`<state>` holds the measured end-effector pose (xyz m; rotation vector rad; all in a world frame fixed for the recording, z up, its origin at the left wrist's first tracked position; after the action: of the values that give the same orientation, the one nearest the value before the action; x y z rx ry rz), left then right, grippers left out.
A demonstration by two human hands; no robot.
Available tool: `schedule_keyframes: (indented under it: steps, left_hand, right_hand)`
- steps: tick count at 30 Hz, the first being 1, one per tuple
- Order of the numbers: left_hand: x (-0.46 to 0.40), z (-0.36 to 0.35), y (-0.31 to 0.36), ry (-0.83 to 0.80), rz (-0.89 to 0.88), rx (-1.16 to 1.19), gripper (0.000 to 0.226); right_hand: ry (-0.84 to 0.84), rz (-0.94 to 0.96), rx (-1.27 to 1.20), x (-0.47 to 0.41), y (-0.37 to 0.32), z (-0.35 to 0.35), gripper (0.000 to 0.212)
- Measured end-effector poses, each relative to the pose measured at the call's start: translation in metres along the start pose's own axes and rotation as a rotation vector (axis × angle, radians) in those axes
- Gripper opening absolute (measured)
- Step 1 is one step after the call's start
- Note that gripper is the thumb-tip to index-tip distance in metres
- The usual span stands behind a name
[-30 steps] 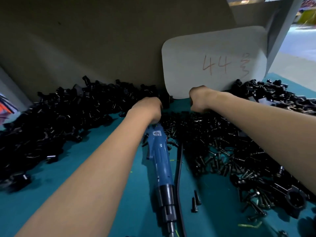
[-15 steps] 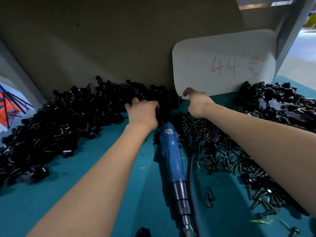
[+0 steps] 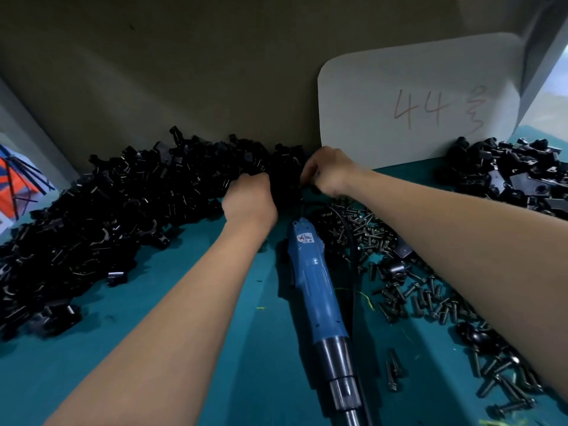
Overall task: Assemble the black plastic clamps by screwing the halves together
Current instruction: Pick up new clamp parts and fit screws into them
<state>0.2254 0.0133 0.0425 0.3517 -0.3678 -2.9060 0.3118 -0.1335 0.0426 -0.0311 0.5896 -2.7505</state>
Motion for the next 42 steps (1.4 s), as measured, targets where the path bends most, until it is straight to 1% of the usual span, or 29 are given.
schedule_keyframes:
  steps: [3,4,5,6,7,8,9,10,11,12,13,15,16,17,18,19,21,22,23,25,27,29,30,32,34,35,37,38,42]
  left_hand:
    - [0.007,0.007,0.0,0.057,0.02,0.032,0.037]
    - [0.01,0.013,0.001,0.099,0.017,0.104,0.036]
    - [0.013,0.02,0.002,0.139,0.024,0.236,0.033]
    - [0.017,0.024,0.003,0.154,0.049,0.453,0.03]
    - [0.022,0.023,0.006,0.107,0.1,0.735,0.03]
    - [0.03,0.018,0.013,0.004,0.158,1.028,0.033]
    - [0.039,0.012,0.023,-0.102,0.185,1.258,0.035]
    - [0.049,0.009,0.032,-0.174,0.164,1.4,0.033]
    - [0.058,0.01,0.039,-0.196,0.119,1.461,0.026]
    - [0.068,0.012,0.041,-0.18,0.084,1.478,0.019]
    - [0.079,0.014,0.041,-0.156,0.066,1.487,0.015]
    - [0.099,0.014,0.033,-0.097,0.095,1.544,0.01]
    - [0.109,0.015,0.026,-0.063,0.122,1.598,0.008]
    - [0.119,0.016,0.019,-0.034,0.143,1.647,0.008]
    - [0.128,0.018,0.011,-0.005,0.159,1.662,0.012]
    - [0.137,0.019,0.004,0.021,0.176,1.636,0.019]
    - [0.153,0.019,-0.008,0.055,0.228,1.585,0.039]
    - [0.158,0.018,-0.011,0.055,0.261,1.596,0.045]
    - [0.164,0.015,-0.014,0.037,0.291,1.632,0.047]
    - [0.174,0.008,-0.015,-0.042,0.324,1.713,0.051]
    - [0.18,0.002,-0.016,-0.133,0.326,1.723,0.055]
    - [0.183,-0.003,-0.014,-0.229,0.318,1.702,0.061]
    - [0.183,-0.005,-0.011,-0.276,0.314,1.701,0.066]
    - [0.183,-0.008,-0.005,-0.357,0.308,1.734,0.082]
    - [0.181,-0.007,-0.002,-0.409,0.287,1.788,0.094]
    - [0.181,-0.006,-0.001,-0.431,0.271,1.813,0.098]
    - [0.179,-0.004,0.001,-0.47,0.232,1.855,0.1]
    - [0.179,-0.003,0.003,-0.483,0.215,1.871,0.099]
    - [0.177,0.0,0.005,-0.489,0.186,1.961,0.086]
  right_hand:
    - [0.125,-0.109,-0.165,0.012,0.012,0.022,0.043]
    - [0.178,-0.152,-0.273,0.018,0.017,0.03,0.041]
    - [0.22,-0.191,-0.401,0.027,0.02,0.036,0.039]
    - [0.23,-0.216,-0.526,0.038,0.021,0.04,0.035]
    - [0.202,-0.217,-0.635,0.051,0.018,0.04,0.03]
    - [0.146,-0.193,-0.725,0.066,0.012,0.038,0.024]
    - [0.086,-0.149,-0.81,0.08,0.005,0.034,0.019]
    - [0.038,-0.101,-0.89,0.096,-0.002,0.03,0.017]
    - [0.017,-0.071,-0.948,0.112,-0.005,0.027,0.016]
    - [0.028,-0.068,-0.988,0.126,-0.005,0.025,0.015]
    - [0.067,-0.088,-1.014,0.14,-0.002,0.024,0.011]
    - [0.17,-0.157,-1.066,0.166,0.009,0.024,0.005]
    - [0.204,-0.187,-1.135,0.178,0.015,0.023,0.014]
    - [0.205,-0.207,-1.254,0.188,0.019,0.02,0.026]
    - [0.18,-0.229,-1.406,0.197,0.019,0.016,0.036]
    - [0.14,-0.259,-1.552,0.205,0.017,0.011,0.04]
    - [0.078,-0.322,-1.735,0.216,0.013,0.004,0.042]
    - [0.061,-0.333,-1.76,0.219,0.01,0.003,0.042]
    - [0.054,-0.33,-1.729,0.22,0.007,0.003,0.039]
    - [0.044,-0.314,-1.537,0.223,0.002,0.005,0.029]
    - [0.029,-0.316,-1.325,0.225,0.0,0.003,0.02]
    - [0.011,-0.298,-1.238,0.224,-0.004,0.001,0.01]
    - [-0.005,-0.273,-1.24,0.223,-0.008,0.0,0.008]
    - [-0.028,-0.212,-1.306,0.221,-0.014,-0.003,0.012]
    - [-0.029,-0.135,-1.358,0.22,-0.018,-0.005,0.004]
    - [-0.001,-0.108,-1.364,0.22,-0.016,-0.005,0.011]
    - [0.077,-0.091,-1.347,0.22,-0.01,-0.004,0.025]
    - [0.103,-0.092,-1.336,0.22,-0.007,-0.005,0.027]
    - [0.106,-0.046,-1.367,0.223,-0.009,-0.01,0.025]
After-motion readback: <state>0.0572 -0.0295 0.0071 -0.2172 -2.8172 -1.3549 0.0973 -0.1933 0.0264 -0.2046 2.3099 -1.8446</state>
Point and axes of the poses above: each hand's wrist, its own x-axis away from the middle knuckle, its own z-axis out of the back of the hand, y = z × x, the point moved 8 cm from there along -x, towards the middle knuckle, and after that the axes turned 6 degrees about x, right-handed, at the moved point
